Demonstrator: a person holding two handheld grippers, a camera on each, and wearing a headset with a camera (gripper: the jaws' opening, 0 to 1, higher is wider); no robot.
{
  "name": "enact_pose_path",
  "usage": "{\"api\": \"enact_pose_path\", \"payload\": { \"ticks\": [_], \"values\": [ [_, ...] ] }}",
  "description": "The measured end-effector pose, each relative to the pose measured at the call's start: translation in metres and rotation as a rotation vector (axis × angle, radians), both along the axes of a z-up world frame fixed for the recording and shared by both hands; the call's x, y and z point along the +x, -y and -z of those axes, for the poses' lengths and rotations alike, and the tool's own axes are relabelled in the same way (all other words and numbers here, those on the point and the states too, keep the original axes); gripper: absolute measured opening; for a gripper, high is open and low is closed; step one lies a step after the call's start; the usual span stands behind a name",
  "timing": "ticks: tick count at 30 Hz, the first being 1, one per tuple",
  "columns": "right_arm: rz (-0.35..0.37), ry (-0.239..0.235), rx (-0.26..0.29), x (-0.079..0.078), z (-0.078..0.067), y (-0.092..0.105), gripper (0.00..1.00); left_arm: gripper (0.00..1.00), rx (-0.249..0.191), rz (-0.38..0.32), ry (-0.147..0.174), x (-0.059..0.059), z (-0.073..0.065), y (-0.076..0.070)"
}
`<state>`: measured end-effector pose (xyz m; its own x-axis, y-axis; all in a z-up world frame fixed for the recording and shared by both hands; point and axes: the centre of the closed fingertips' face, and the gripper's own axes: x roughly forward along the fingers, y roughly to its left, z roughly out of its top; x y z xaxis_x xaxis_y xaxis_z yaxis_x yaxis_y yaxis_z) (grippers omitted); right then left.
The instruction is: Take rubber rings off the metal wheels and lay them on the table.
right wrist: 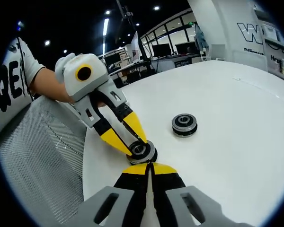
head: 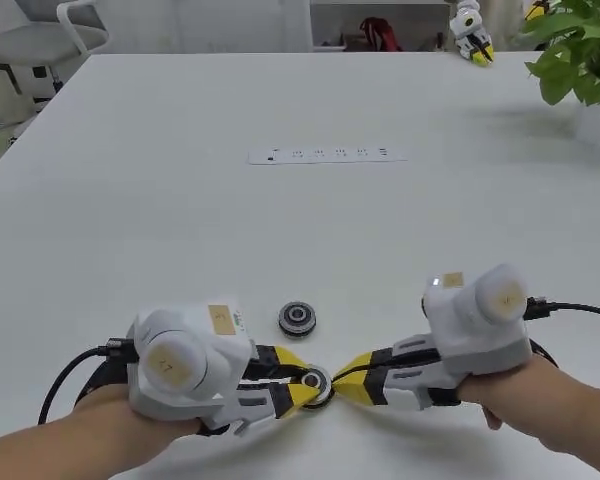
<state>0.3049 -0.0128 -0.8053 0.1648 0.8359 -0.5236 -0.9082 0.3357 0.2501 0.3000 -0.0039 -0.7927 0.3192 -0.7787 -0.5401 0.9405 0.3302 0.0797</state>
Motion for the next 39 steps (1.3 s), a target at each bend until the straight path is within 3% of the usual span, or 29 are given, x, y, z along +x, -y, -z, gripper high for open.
{"api": "enact_pose_path", "payload": {
  "ticks": [9, 19, 29, 39],
  "values": [
    [-0.013, -0.01, 0.01, -0.001, 0.003, 0.0, 0.03, 0.13, 0.0, 0.0, 0.0, 0.0, 0.0, 0.0],
    [0.021, -0.094, 0.06, 0.0, 0.004, 0.001, 0.04, 0.13, -0.003, -0.001, -0.002, 0.001, 0.0, 0.0],
    [0.036, -0.126, 0.068, 0.0, 0.003, 0.002, 0.0, 0.13, 0.003, 0.0, 0.002, 0.0, 0.0, 0.0],
    [0.114, -0.228, 0.157, 0.005, -0.007, 0.004, 0.0, 0.13, 0.012, 0.0, 0.005, 0.0, 0.0, 0.001]
  ]
}}
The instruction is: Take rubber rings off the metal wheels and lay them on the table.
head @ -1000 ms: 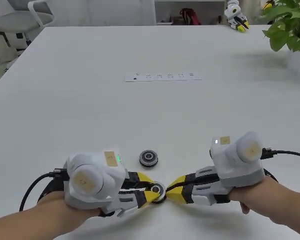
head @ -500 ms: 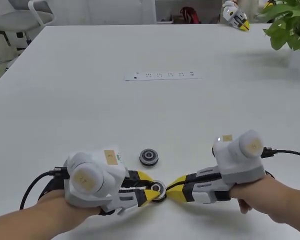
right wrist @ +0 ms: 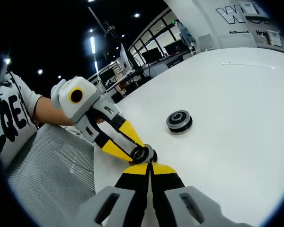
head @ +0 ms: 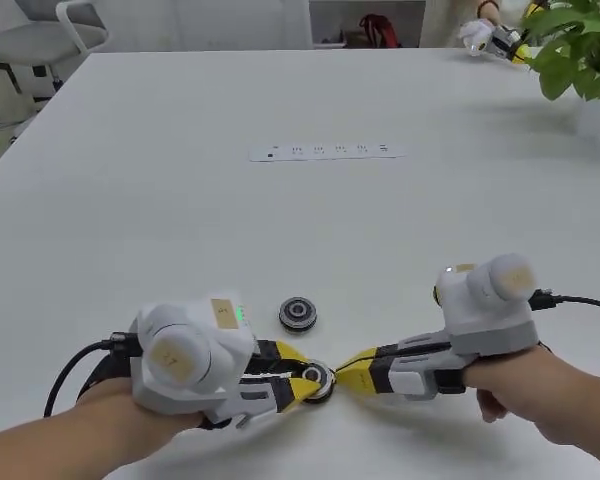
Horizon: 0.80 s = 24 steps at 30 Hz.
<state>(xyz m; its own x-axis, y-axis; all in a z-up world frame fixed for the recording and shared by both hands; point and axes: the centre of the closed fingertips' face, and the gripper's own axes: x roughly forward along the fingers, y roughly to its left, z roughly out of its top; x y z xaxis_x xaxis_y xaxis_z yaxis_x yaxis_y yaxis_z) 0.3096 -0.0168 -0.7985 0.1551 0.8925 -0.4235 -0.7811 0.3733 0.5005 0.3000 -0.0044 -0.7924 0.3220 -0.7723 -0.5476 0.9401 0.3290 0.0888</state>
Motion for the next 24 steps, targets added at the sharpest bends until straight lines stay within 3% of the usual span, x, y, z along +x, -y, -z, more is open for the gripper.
{"api": "enact_pose_path", "payload": {
  "ticks": [1, 24],
  "values": [
    [0.013, -0.018, 0.024, 0.0008, -0.0032, -0.0014, 0.0, 0.13, 0.001, 0.0, 0.001, 0.0, 0.0, -0.0001],
    [0.02, -0.056, 0.059, -0.0019, -0.0053, -0.0046, 0.0, 0.12, 0.005, -0.008, -0.001, 0.0003, -0.0005, -0.0003]
  ]
}}
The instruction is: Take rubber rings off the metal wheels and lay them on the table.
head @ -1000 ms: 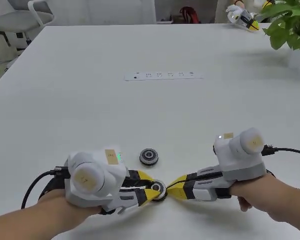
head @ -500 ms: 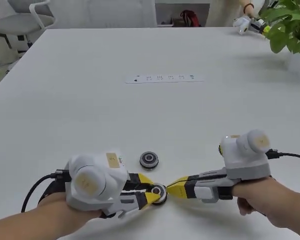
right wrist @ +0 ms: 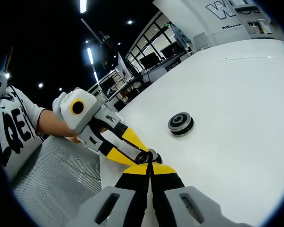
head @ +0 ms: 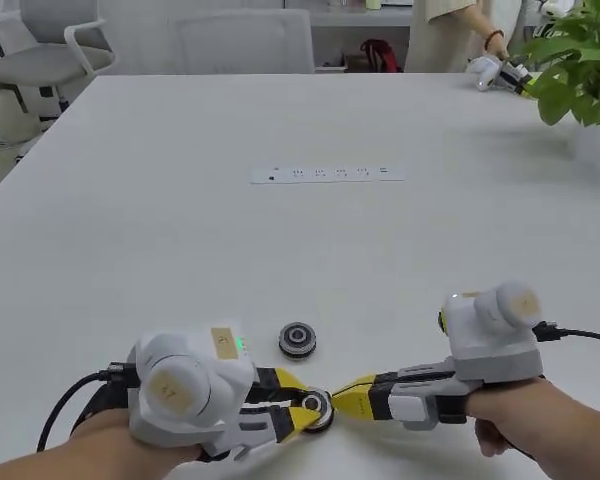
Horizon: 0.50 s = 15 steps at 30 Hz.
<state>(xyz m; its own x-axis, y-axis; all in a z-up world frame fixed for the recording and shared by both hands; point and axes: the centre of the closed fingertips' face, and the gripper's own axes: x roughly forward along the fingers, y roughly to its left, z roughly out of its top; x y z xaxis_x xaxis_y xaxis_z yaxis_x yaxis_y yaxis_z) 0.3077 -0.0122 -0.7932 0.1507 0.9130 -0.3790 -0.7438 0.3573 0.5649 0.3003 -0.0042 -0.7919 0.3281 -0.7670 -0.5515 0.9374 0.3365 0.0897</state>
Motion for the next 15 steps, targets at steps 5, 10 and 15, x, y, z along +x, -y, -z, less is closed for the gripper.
{"api": "enact_pose_path", "payload": {
  "ticks": [5, 10, 15],
  "values": [
    [-0.001, 0.004, 0.001, -0.0007, -0.0003, -0.0002, 0.0, 0.12, 0.0, 0.001, 0.0, 0.0, -0.0001, 0.0],
    [-0.004, 0.004, -0.001, -0.0009, -0.001, -0.0006, 0.0, 0.12, 0.006, 0.003, 0.005, 0.0002, 0.0, 0.0001],
    [-0.01, 0.009, -0.005, -0.0018, -0.0025, -0.0011, 0.0, 0.12, 0.007, 0.005, 0.005, 0.0002, -0.0001, 0.0001]
  ]
}}
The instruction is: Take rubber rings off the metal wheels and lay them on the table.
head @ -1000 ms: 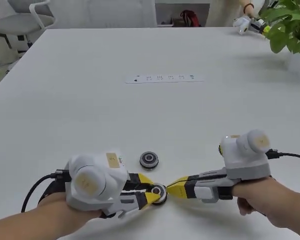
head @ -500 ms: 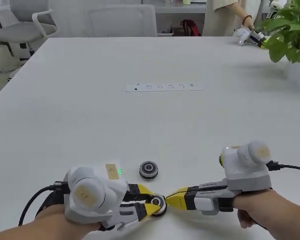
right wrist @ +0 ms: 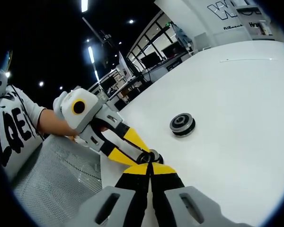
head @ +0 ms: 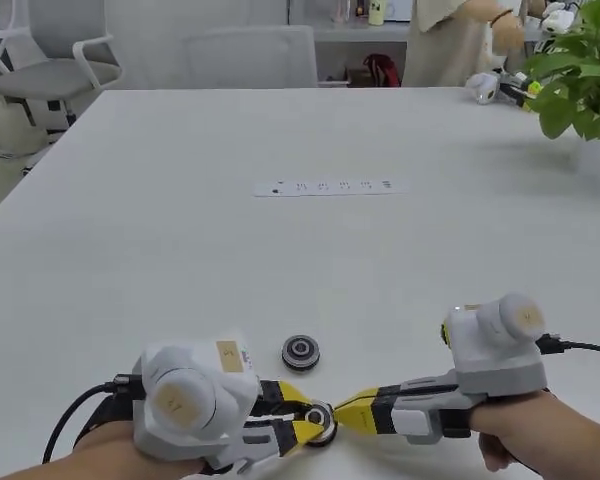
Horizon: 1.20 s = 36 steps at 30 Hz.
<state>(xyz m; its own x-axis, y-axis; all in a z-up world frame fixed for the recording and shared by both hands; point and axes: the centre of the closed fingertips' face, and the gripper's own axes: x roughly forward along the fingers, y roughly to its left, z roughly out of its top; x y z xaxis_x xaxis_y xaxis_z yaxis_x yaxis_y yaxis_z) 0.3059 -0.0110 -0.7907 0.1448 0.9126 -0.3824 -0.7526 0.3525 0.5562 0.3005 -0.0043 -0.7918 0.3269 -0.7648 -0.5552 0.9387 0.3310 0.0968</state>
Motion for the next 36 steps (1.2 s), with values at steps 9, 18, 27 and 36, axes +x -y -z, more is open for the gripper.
{"api": "enact_pose_path", "payload": {
  "ticks": [9, 18, 27, 36],
  "values": [
    [-0.007, -0.001, 0.001, -0.002, -0.001, -0.001, 0.0, 0.12, 0.005, 0.004, 0.0, -0.001, 0.0, 0.0],
    [-0.022, -0.001, 0.008, -0.004, -0.004, -0.002, 0.0, 0.12, 0.006, 0.005, -0.001, -0.001, 0.001, 0.0],
    [-0.053, 0.0, 0.044, -0.01, -0.012, -0.008, 0.0, 0.12, 0.011, 0.007, -0.004, -0.002, 0.001, 0.0],
    [-0.075, 0.035, 0.055, -0.011, -0.018, -0.012, 0.0, 0.12, 0.006, -0.006, -0.005, 0.0, 0.001, 0.0]
  ]
}}
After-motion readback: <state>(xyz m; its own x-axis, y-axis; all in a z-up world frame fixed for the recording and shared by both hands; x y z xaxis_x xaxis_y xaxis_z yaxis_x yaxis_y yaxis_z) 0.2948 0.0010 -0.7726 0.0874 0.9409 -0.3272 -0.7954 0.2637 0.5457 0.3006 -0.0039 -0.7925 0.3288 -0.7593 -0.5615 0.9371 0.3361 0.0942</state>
